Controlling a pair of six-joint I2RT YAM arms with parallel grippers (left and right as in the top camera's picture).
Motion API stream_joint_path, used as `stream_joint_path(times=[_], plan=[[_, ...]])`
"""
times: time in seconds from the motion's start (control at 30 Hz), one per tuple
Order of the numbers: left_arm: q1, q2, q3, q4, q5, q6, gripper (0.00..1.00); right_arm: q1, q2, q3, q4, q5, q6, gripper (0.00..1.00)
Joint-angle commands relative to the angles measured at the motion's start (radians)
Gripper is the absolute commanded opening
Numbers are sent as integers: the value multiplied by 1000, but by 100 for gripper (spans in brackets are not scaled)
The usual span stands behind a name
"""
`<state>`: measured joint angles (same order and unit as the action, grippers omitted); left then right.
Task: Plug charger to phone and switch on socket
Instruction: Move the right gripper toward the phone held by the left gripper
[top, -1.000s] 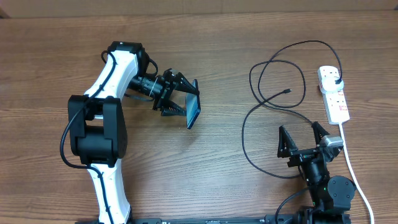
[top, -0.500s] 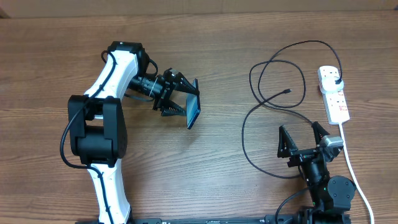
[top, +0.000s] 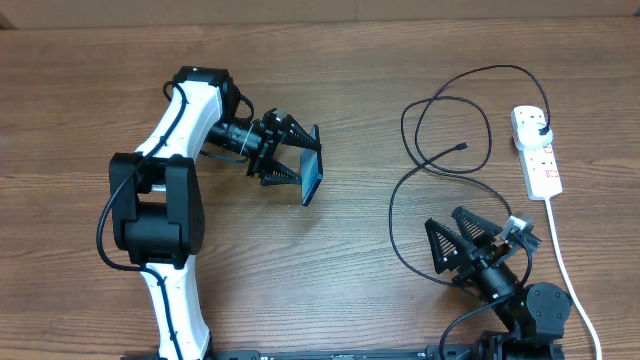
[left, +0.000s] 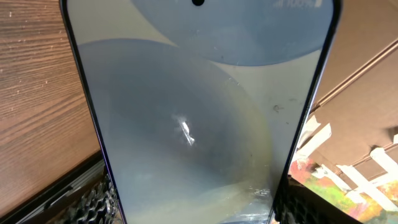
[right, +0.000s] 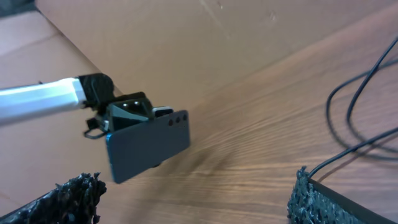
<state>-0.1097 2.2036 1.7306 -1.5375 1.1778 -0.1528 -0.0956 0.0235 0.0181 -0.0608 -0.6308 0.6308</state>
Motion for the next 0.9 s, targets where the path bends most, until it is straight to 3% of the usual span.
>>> stream_joint_path(times=[0.0, 0.13, 0.4, 0.7, 0.87], plan=[[-2, 1, 28, -2, 53, 26, 70, 5, -1, -10, 12, 15, 124, 100], [-2, 1, 28, -2, 53, 26, 70, 5, 1, -1, 29, 65, 26, 100], [-2, 1, 28, -2, 53, 18, 70, 5, 138, 165, -10, 65, -12, 100], [-2, 1, 28, -2, 53, 19, 70, 11, 555, 657, -367, 61, -196, 99], [-2, 1, 28, -2, 53, 18, 70, 129, 766, 945, -613, 61, -221, 99]])
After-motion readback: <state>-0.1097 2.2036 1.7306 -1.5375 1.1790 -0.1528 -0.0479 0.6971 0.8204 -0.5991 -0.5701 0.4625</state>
